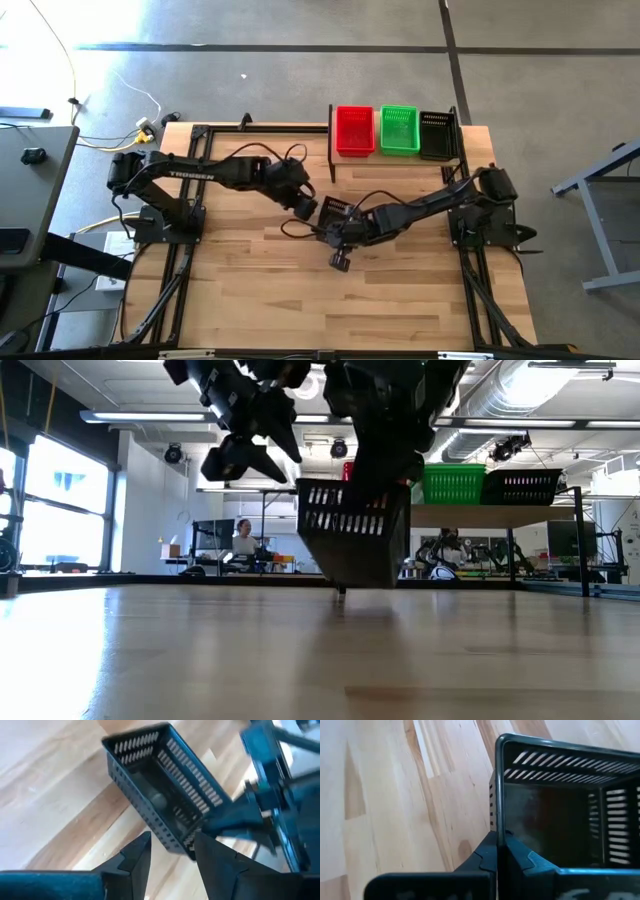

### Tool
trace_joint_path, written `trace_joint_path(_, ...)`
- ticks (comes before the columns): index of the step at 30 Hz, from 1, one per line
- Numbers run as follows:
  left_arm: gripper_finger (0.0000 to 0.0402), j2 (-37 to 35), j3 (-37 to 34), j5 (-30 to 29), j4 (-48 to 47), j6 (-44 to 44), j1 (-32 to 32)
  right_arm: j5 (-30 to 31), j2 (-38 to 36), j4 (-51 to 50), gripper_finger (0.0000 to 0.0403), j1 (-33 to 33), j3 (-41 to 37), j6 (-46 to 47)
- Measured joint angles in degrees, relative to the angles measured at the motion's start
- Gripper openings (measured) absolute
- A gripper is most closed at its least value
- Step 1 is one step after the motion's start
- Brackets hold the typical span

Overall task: Stack baskets on shelf by color
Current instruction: Stack the black bin on top of the black bin

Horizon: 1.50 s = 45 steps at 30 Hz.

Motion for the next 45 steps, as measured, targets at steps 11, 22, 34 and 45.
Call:
trace_joint_path(11,0.0135,-1.94,-0.02,1.18,-0.13,11.63,4.53,-1.55,-5.44,-4.41,0.0,-0.25,0.0,-0.34)
trace_joint_path(22,0.0135,-5.76,0.02,2.9,-1.3,20.11,8.51,-0.75,-13.09,-6.33,0.0,4.37,0.0,-6.77)
trace_joint_path(34,0.0135,-6.27,0.0,3.63,-2.05,20.62,9.15,10.35,-23.48,-20.69,0.0,5.31,0.0,-11.53)
trace_joint_path(45,0.0135,-6.25,0.0,3.12,-1.28,19.16,9.15,16.89,-37.86,-35.92,0.0,2.62,0.0,-19.95)
